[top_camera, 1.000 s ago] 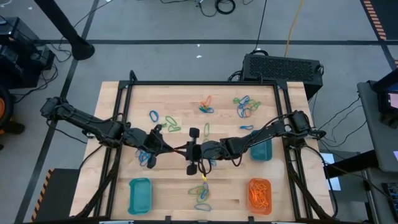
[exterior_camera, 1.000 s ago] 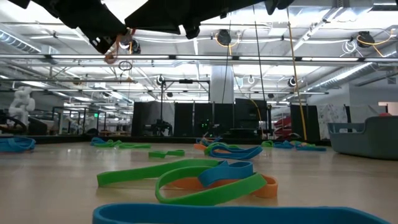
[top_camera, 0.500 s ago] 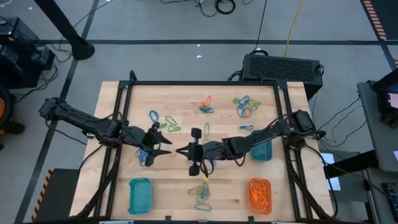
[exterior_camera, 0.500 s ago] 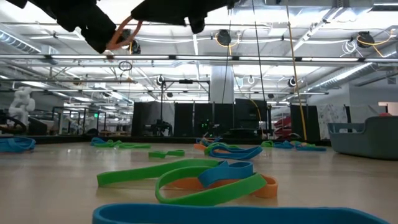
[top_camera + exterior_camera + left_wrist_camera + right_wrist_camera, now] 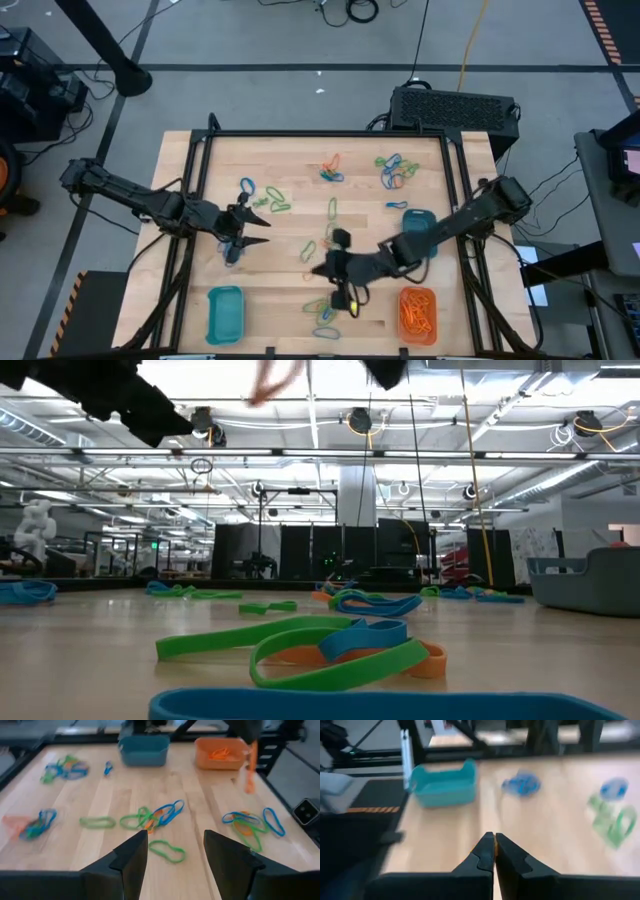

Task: Sort rubber bands into baskets
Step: Put the orange rubber band into the orange bin

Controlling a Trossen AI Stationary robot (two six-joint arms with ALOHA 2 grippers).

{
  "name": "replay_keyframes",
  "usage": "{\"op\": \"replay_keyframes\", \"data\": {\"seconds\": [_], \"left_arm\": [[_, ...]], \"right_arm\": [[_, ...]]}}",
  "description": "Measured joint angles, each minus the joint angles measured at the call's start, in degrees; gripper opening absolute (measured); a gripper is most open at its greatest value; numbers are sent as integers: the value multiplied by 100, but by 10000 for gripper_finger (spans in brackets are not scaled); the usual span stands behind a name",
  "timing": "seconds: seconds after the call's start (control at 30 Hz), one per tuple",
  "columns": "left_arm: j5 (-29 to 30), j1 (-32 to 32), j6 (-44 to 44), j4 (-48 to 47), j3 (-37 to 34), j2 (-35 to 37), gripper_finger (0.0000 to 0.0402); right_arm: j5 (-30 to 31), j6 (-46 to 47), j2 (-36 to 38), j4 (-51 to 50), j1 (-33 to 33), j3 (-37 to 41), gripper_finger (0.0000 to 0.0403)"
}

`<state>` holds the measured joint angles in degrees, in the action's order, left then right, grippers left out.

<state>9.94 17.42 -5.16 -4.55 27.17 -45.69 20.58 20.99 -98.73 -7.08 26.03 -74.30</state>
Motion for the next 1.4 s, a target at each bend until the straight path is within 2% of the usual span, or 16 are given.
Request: {"op": "replay_keyframes", "data": {"seconds": [0.2, 0.47, 0.6, 0.77, 0.93, 1.2, 1.4], "left_arm": [[-494, 1, 619, 1148, -401, -183, 202], [-526, -16, 766, 1263, -410, -435, 202], [-540, -16, 912, 1396, -410, -455, 202], [-545, -14, 913, 1612, -410, -455, 202], [-553, -14, 1004, 1620, -410, -455, 202], [-806, -10, 856, 1605, -410, -455, 202], [-1019, -3, 693, 1445, -410, -455, 202]], "right_arm": [[-418, 2651, 375, -1536, 638, 0, 0], [-1858, 6253, 415, -2647, 1370, 1, 0], [-2247, 7432, 393, -3505, 1715, 4, 0], [-2244, 8305, 393, -4494, 2063, 4, 0], [-2227, 8770, 393, -5062, 2208, 4, 0], [-2182, 8762, 393, -5428, 2248, 4, 1], [-2053, 8750, 393, -5741, 2239, 4, 28]]}}
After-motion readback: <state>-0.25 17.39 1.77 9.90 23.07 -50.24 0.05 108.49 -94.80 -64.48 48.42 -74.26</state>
